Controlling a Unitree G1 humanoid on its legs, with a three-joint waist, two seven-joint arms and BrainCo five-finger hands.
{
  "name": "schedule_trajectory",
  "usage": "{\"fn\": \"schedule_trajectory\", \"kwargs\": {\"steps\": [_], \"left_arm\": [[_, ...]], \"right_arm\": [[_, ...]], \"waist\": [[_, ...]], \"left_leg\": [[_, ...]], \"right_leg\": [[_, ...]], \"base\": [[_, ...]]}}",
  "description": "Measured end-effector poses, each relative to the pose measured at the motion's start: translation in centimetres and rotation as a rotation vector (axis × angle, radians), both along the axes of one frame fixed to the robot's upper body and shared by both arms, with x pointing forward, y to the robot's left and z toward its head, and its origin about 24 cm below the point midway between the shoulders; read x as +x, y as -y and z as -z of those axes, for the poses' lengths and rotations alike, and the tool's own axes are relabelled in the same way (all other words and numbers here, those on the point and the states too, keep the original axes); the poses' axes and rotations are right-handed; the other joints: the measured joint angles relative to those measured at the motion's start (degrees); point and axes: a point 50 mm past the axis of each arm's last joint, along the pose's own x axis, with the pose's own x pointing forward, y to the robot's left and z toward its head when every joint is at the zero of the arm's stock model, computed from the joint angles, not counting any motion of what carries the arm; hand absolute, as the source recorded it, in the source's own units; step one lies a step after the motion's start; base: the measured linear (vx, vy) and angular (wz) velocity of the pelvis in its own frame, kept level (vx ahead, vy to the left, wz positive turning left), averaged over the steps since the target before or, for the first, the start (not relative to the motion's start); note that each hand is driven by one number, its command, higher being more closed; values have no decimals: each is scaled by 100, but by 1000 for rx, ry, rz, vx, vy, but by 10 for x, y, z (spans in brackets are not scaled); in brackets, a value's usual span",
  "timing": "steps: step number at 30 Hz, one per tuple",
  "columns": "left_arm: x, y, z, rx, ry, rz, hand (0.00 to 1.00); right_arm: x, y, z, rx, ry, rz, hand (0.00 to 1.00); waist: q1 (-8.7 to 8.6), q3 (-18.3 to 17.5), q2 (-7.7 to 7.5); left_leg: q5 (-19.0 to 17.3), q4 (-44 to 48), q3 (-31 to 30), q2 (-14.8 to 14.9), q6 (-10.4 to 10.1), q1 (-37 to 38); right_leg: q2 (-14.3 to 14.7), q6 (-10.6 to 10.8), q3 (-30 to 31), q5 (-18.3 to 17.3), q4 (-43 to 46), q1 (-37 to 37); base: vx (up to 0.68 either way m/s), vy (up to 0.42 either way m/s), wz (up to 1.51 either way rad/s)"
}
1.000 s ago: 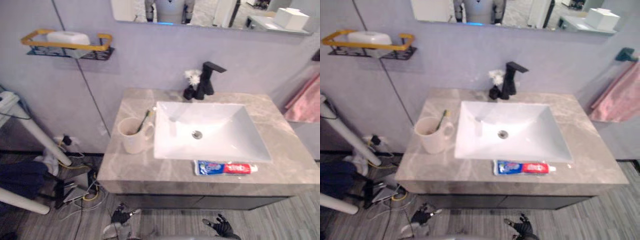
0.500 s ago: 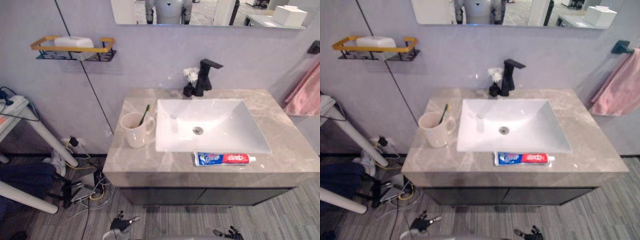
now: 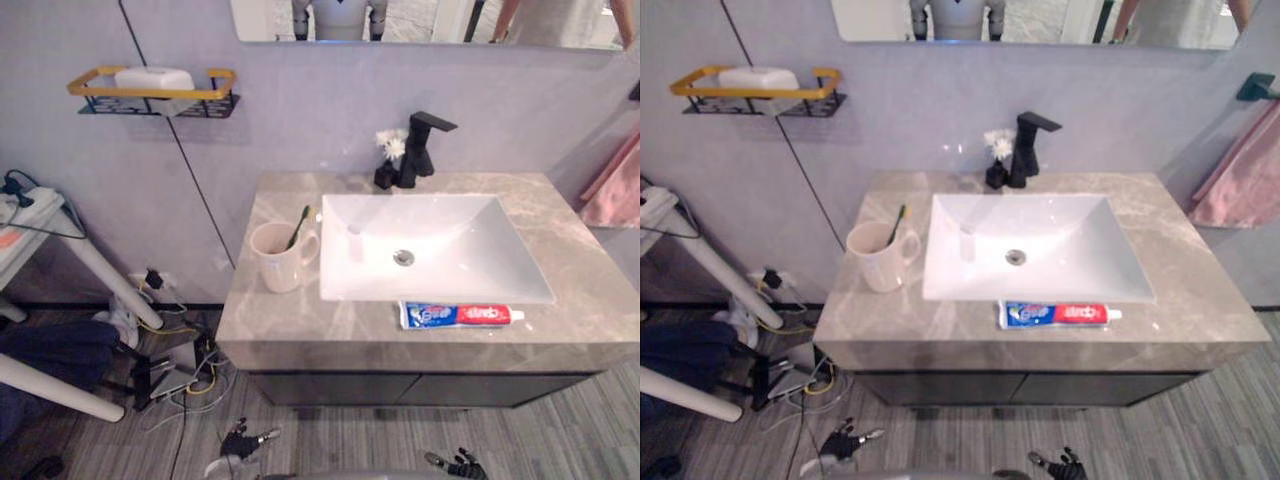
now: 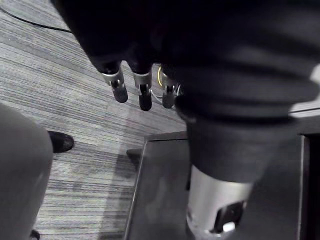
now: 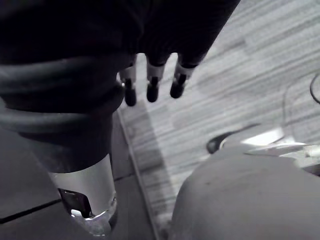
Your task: Organize washtable
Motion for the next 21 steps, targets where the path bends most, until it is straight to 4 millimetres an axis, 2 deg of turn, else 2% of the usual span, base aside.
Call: {"fn": "schedule_trajectory", "kwargs": {"steps": [3,5,7,8,10,11,12,13,14,16,17,19,21], "left_arm": [[0,0,-1,-3,7,-12,0],[0,-1,-2,2,21,-15,0],[1,-2,-4,6,37,-17,0],[1,-2,-5,6,46,-17,0],[0,-2,-6,0,53,-13,0],[-1,-2,-6,-2,52,-8,0],[-3,-2,-6,-2,51,-9,0],[-5,-2,-6,-1,49,-10,0],[-9,-2,-5,0,41,-10,0],[-12,-4,-4,4,33,-5,0],[-12,-3,-4,2,33,-2,0],[-14,-2,-4,-2,30,3,0],[-17,-3,-4,-6,24,10,0]], "right_arm": [[3,4,-5,-5,53,51,0],[7,19,-12,-45,106,103,0],[13,48,-27,-130,181,156,0],[19,81,-49,-237,262,187,0],[25,123,-85,-396,372,203,0],[29,147,-115,-515,443,199,0],[31,155,-129,-564,479,193,0],[36,168,-157,-669,546,156,0],[39,171,-169,-711,580,140,0],[48,173,-210,-853,690,81,0],[48,173,-218,-886,709,69,0],[57,166,-252,-1011,786,-15,0],[64,161,-274,-1094,840,-84,0]], "waist": [[0,16,-27],[-9,14,-24],[-8,14,-25],[-14,-6,-29],[-32,-25,-27],[-74,-43,-33],[-124,-60,-35],[-195,-85,-50],[-226,-102,-55],[-321,-157,-84],[-322,-159,-85],[-333,-217,-112],[-419,-269,-125]], "left_leg": [[-5,25,17,9,4,35],[-23,22,49,10,23,47],[-52,18,74,9,6,32],[-67,21,99,6,24,-14],[-71,24,113,8,28,-82],[-66,31,113,13,19,-117],[-68,32,113,17,25,-127],[-55,38,115,19,48,-126],[-71,43,127,20,39,-124],[-131,48,203,62,24,-124],[-157,55,217,74,16,-125],[-229,66,345,101,24,-129],[-269,76,358,92,38,-126]], "right_leg": [[-30,22,10,-37,72,-7],[-31,35,28,-46,77,-11],[-37,42,31,-67,76,-31],[-43,57,37,-107,82,-89],[-43,57,40,-105,81,-164],[-38,75,38,-83,81,-198],[-33,68,37,-78,78,-209],[-18,67,42,-77,72,-209],[-4,67,51,-75,63,-210],[49,66,80,-73,51,-226],[63,66,87,-73,58,-237],[104,66,212,-72,92,-321],[100,67,235,-72,90,-326]], "base": [[-95,-18,-2],[-71,-12,-6],[-56,-9,-2],[-40,-5,-4],[-2,-1,-2],[33,-5,0],[75,-12,-2],[85,-12,-5],[120,-14,-11],[114,-20,-17],[102,-24,-21],[79,-8,-29],[69,8,-14]]}}
